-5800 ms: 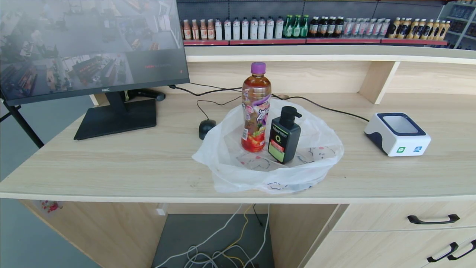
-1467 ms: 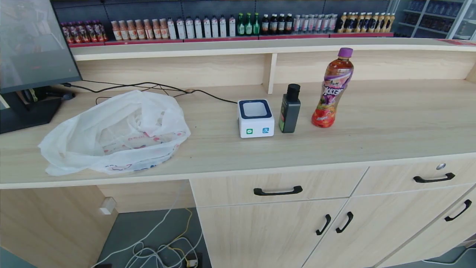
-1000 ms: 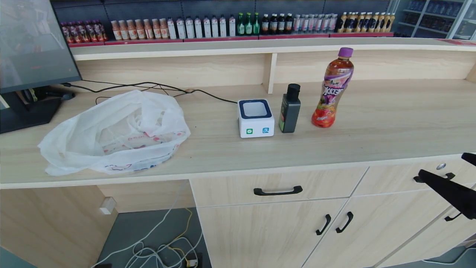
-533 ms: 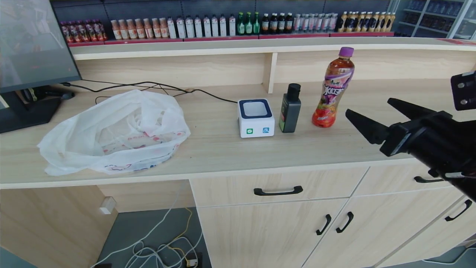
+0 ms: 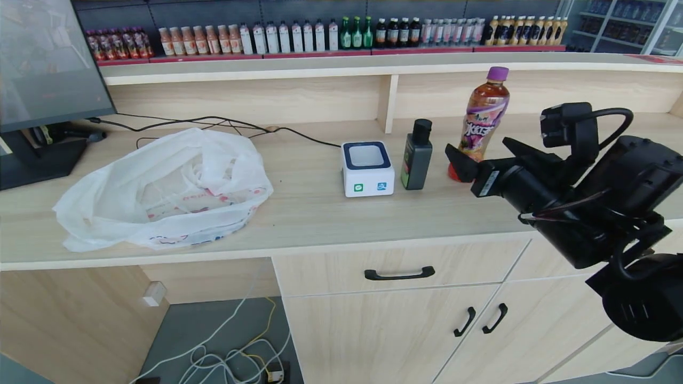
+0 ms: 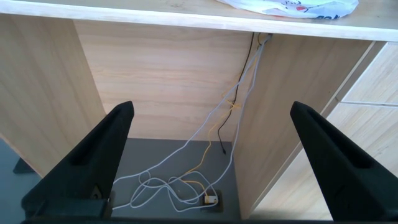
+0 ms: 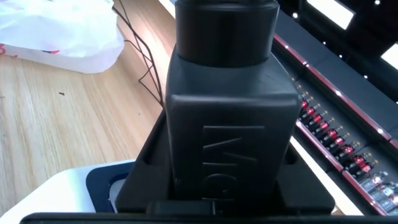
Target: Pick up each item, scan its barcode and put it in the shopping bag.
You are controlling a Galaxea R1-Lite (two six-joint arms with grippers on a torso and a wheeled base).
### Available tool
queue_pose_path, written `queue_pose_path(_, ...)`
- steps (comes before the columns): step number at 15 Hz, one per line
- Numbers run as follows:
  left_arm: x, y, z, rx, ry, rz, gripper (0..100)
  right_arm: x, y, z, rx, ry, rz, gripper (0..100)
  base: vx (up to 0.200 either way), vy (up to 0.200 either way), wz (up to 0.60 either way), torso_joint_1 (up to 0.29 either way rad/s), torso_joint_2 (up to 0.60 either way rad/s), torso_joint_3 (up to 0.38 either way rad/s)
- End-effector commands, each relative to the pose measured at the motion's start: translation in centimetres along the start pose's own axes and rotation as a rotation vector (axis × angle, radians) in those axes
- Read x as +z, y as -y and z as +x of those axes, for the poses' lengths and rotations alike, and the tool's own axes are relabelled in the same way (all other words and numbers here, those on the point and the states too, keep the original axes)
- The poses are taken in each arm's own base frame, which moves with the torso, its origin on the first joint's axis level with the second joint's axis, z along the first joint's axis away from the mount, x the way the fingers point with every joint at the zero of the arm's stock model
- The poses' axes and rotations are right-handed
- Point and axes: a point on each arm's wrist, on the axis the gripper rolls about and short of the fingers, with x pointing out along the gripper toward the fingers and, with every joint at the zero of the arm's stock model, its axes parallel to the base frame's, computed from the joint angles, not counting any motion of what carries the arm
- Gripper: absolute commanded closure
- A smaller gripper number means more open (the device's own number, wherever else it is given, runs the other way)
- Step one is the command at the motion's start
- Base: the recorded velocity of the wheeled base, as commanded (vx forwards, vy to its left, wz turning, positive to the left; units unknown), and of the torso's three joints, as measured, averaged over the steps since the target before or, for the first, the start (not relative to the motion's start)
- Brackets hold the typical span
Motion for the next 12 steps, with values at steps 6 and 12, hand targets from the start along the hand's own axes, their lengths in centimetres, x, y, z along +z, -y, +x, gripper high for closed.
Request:
queue_pose_path(6,0.0,0.0,0.0,0.0,0.0,-0.001,0,2.3,1.4,-0.5,-0.065,0.028,0.034,100,0.0,0.0,0.0,0.0,0.0,0.0)
queue_pose_path(12,0.0,0.0,0.0,0.0,0.0,-0.001,0,7.5,2.9,-2.3,-0.306,0.026,0.264,100,0.0,0.0,0.0,0.0,0.0,0.0)
